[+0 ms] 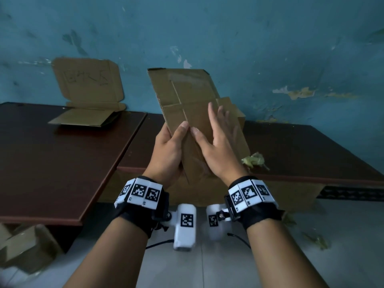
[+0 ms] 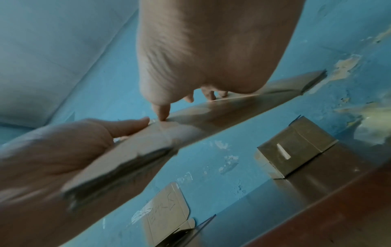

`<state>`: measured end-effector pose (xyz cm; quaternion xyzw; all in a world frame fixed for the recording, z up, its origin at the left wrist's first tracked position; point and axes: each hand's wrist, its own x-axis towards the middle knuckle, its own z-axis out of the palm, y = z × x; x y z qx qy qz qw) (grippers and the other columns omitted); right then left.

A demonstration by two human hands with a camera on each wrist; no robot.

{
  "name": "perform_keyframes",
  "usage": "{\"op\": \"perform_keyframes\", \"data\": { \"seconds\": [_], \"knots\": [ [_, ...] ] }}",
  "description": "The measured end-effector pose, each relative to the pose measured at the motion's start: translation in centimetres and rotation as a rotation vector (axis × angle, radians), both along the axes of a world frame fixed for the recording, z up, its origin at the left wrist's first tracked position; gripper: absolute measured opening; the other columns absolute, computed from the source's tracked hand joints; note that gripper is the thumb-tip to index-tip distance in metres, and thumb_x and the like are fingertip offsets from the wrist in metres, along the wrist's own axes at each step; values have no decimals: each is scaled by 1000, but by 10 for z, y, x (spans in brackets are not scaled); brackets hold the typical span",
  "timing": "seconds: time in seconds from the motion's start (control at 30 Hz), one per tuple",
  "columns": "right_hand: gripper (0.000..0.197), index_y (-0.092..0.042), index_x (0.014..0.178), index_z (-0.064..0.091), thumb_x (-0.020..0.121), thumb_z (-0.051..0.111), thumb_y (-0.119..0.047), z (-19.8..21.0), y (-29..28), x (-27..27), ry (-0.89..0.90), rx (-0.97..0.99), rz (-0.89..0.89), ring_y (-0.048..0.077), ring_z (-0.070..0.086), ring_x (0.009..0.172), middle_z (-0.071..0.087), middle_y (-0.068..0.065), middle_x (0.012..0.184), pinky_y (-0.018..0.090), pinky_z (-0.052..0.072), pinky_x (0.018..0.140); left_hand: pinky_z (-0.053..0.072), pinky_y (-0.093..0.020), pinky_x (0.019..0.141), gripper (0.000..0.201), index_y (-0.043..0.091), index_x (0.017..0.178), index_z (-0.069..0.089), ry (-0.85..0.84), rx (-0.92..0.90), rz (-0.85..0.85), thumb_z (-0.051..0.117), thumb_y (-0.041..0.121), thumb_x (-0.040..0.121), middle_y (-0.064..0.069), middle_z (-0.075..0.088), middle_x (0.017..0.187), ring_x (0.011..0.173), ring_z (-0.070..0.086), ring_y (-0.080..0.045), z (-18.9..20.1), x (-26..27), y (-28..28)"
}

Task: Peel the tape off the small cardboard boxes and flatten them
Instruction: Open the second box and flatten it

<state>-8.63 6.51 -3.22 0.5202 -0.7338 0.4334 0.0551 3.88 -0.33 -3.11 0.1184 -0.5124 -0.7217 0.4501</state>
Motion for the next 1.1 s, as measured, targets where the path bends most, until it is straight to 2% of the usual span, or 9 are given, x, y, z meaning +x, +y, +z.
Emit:
{"op": "perform_keyframes", "data": {
  "seconds": [0.07,0.17,0.27,0.5,0.57,0.7,0.83,1.0,1.1],
  "knots": [
    [79,-39,170,6,106,48,-59,6,-1,5,68,5,-62,16,-15,164,-4,1,179,54,-13,130,63,-44,93,31,5,141,60,-14,13,63,53,12,112,-17,75,128,118,74,-33,-1,11,-10],
    [85,-39,170,5,104,57,-53,19,-7,17,125,61,-115,22,-13,165,-5,5,179,57,-9,129,61,-53,98,30,7,138,62,-36,9,164,60,15,109,-17,76,126,117,74,-36,-4,33,-30],
    [89,-41,169,8,101,64,-51,33,-19,31,45,77,-108,30,-5,165,-5,6,179,59,2,130,61,-53,100,28,6,132,67,-74,8,282,66,19,106,-16,78,121,115,74,-35,0,62,-51],
    [84,-31,167,28,97,72,-46,55,-62,70,-47,138,-7,28,36,153,20,6,170,38,35,119,63,-26,67,22,7,116,75,-188,17,470,73,23,102,-6,82,99,83,79,-12,22,116,-101],
    [86,-29,166,31,94,75,-49,59,-78,81,-36,178,9,30,43,148,21,6,167,39,39,118,62,-25,64,22,10,113,75,-257,38,539,75,28,101,-3,80,97,78,78,-9,25,129,-122],
    [86,-28,162,36,90,78,-46,63,-112,104,-47,267,90,33,44,146,25,9,162,42,39,121,65,-48,89,24,20,97,79,-417,86,683,82,44,92,-3,81,97,95,78,-26,22,152,-176],
    [89,-30,161,38,83,81,-37,64,-146,122,-63,400,218,37,33,151,22,8,157,43,38,123,60,-49,99,45,17,103,81,-754,-34,808,79,59,88,-6,79,104,105,72,-32,28,175,-225],
    [111,-31,167,28,78,94,-39,59,-195,135,6,624,302,47,1,161,-26,15,172,53,22,128,57,-39,86,47,17,104,83,-1010,-94,812,78,61,90,-10,77,105,100,70,-32,34,192,-286],
    [100,-25,164,38,82,91,-45,46,-231,141,32,619,299,48,5,161,-24,13,174,55,20,131,53,-37,77,51,11,104,81,-1121,-180,826,76,60,92,-13,78,107,95,70,-32,32,195,-318]
  ]
}}
